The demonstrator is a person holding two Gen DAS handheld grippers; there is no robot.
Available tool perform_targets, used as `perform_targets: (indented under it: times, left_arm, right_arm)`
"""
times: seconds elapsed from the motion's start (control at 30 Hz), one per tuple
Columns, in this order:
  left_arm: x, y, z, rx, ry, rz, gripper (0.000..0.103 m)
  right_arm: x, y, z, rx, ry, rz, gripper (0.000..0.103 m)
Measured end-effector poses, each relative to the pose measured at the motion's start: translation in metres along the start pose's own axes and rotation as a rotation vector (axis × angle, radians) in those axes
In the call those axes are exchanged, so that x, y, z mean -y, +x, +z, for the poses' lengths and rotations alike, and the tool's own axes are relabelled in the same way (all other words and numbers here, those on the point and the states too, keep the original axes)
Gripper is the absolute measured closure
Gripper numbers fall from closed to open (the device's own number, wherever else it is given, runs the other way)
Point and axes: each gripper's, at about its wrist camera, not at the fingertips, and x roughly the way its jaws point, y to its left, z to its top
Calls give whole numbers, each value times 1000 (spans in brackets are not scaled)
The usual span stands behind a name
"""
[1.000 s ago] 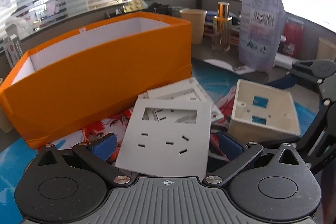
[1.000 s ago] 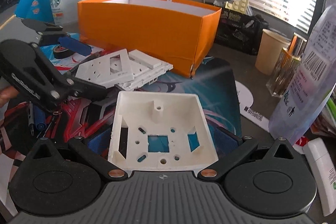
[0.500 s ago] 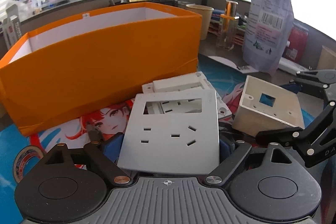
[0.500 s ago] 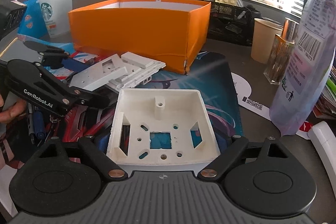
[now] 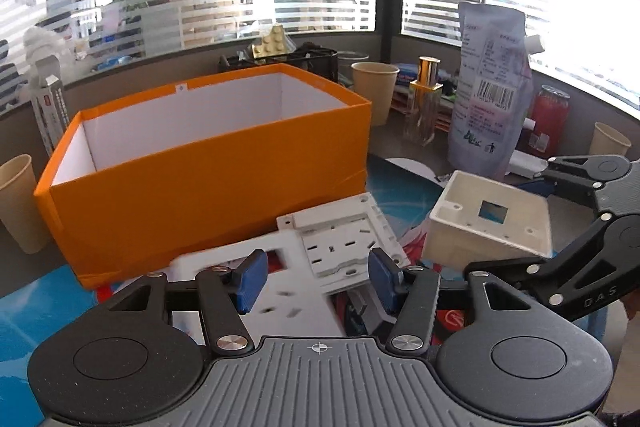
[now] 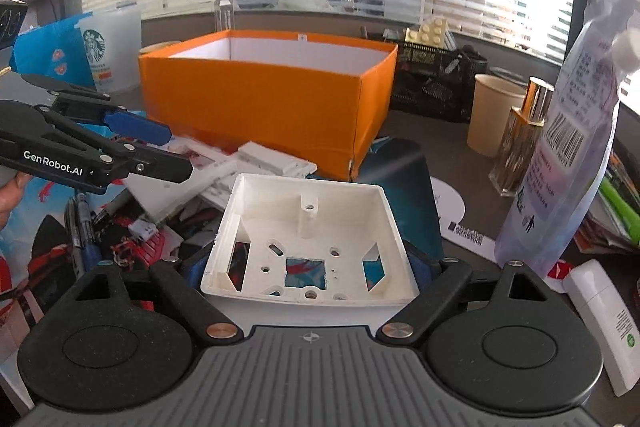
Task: Organize rigid objects
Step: 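Grasp a white switch plate with the left tool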
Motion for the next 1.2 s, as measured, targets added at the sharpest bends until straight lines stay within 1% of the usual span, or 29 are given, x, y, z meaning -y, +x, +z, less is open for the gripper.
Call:
perform_targets:
  times: [0.1, 0.17, 0.2, 0.27, 0.3, 0.33, 0.37, 0.47, 0.57, 0.63, 0.73, 0.83, 0.93, 1.0, 1.07, 1.1, 1.13, 1.17, 1.2]
  left_arm:
    - [-4, 7, -7, -30, -23, 10, 53]
    - [-8, 10, -11, -41, -34, 25, 53]
    - [-8, 10, -12, -34, -28, 53, 50]
    - [-9, 7, -13, -17, -6, 116, 27]
    - [-10, 5, -14, -6, -2, 145, 8]
    - [-10, 3, -14, 11, 4, 170, 4]
    - [-11, 2, -15, 15, 13, 175, 4]
    - [-8, 8, -15, -13, 43, 184, 4]
    - [2, 11, -12, 1, 73, 123, 4]
    - [13, 17, -8, 9, 99, 98, 4]
    - [32, 33, -3, -12, 152, 88, 4]
    - [47, 48, 1, -28, 171, 75, 4]
    - [53, 59, 4, -38, 150, 69, 4]
    - [53, 67, 4, -45, 129, 79, 4]
    - [48, 74, 5, -53, 81, 83, 5]
    - [43, 75, 5, -48, 47, 91, 12]
    - [41, 74, 5, -34, 31, 110, 24]
    - [38, 72, 6, -29, 27, 113, 24]
    - [35, 71, 6, -31, 18, 101, 24]
  right_arm:
    - [-1, -1, -1, 1, 1, 1, 15]
    - [-1, -1, 0, 1, 2, -1, 15]
    - [-1, -1, 0, 1, 3, -1, 15]
    - [-1, -2, -1, 4, 3, -2, 15]
    - [-1, -2, -1, 5, 4, -2, 15]
    - [-1, -2, -1, 6, 4, -3, 15]
    - [-1, -2, -1, 8, 5, -4, 15]
    - [-1, -2, -1, 11, 14, -5, 15]
    - [-1, -3, -1, 18, 20, -9, 15]
    - [1, -4, 0, 22, 21, -17, 15]
    - [5, -8, -1, 30, 20, -41, 15]
    - [13, -16, -1, 45, 31, -66, 15]
    - [21, -22, -2, 58, 48, -87, 15]
    - [24, -25, -2, 63, 56, -91, 15]
    - [25, -26, -2, 71, 61, -90, 15]
    - [26, -26, -2, 73, 62, -88, 15]
    - [26, -27, -2, 75, 62, -85, 15]
    - [26, -27, -2, 78, 63, -82, 15]
    - [26, -27, -2, 80, 64, -77, 15]
